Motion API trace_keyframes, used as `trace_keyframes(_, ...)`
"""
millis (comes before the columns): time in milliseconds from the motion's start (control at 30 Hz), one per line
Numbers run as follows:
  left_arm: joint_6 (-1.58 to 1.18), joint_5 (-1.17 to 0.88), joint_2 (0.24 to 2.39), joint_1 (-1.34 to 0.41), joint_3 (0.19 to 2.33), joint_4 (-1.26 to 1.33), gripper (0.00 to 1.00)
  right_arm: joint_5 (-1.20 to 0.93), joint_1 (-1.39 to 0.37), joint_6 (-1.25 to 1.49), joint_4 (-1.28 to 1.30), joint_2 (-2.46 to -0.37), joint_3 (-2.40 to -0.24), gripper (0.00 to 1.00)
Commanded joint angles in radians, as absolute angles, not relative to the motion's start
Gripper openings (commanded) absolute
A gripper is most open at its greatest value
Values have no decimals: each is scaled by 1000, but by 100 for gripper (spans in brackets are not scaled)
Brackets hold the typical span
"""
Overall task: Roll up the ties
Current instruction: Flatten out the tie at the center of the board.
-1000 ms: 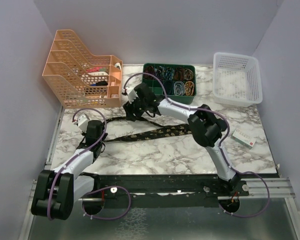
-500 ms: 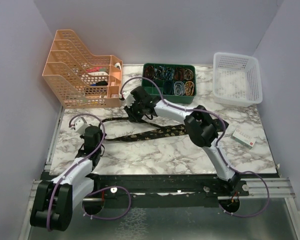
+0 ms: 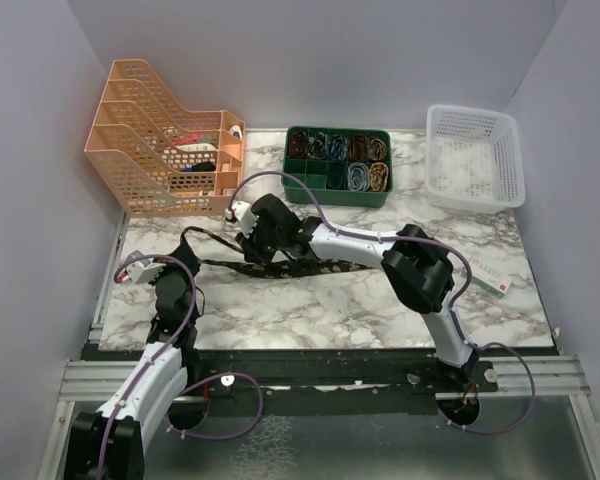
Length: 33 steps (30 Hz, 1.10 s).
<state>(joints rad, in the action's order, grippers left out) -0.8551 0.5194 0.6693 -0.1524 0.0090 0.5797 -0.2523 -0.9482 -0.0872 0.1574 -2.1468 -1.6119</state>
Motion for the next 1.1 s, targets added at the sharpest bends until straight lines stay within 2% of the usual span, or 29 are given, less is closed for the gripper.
trace_keyframes(0, -904, 545, 657, -147, -87, 637, 3, -167, -967, -94, 91, -2135, -1546, 27)
trace_keyframes(167, -928, 566, 639, -147, -87, 635, 16, -209, -969, -65, 64, -2124, -1493, 34)
trace_keyframes(200, -937, 574, 632, -147, -87, 635, 21, -233, -969, -57, 72, -2127, -1495, 34)
trace_keyframes(267, -941, 591, 608, -147, -86, 635, 23, -244, -969, -28, 71, -2122, -1487, 34)
trace_keyframes(333, -936, 610, 578, -147, -85, 635, 29, -263, -971, -7, 19, -2105, -1445, 34)
trace_keyframes(400, -909, 604, 544, -147, -82, 634, 44, -277, -971, 23, 9, -2099, -1423, 34)
trace_keyframes(433, -897, 598, 527, -147, -81, 632, 64, -279, -973, 31, 9, -2099, -1419, 34)
trace_keyframes(467, -885, 588, 510, -147, -78, 631, 75, -279, -976, 37, 9, -2099, -1416, 34)
trace_keyframes(567, -826, 568, 468, -147, -19, 548, 77, -293, -983, 38, 9, -2097, -1402, 34)
trace_keyframes(633, -849, 631, 440, -147, 103, 222, 77, -296, -989, 45, -26, -2080, -1372, 34)
trace_keyframes(767, -803, 679, 443, -147, 265, -87, 76, -220, -1016, 40, -91, -2037, -1302, 29)
trace_keyframes(833, -868, 673, 463, -147, 332, -233, 71, -169, -1034, 24, -128, -2019, -1273, 24)
trace_keyframes(1067, -984, 595, 607, -147, 392, -392, 68, -45, -1101, -61, -304, -1928, -1121, 13)
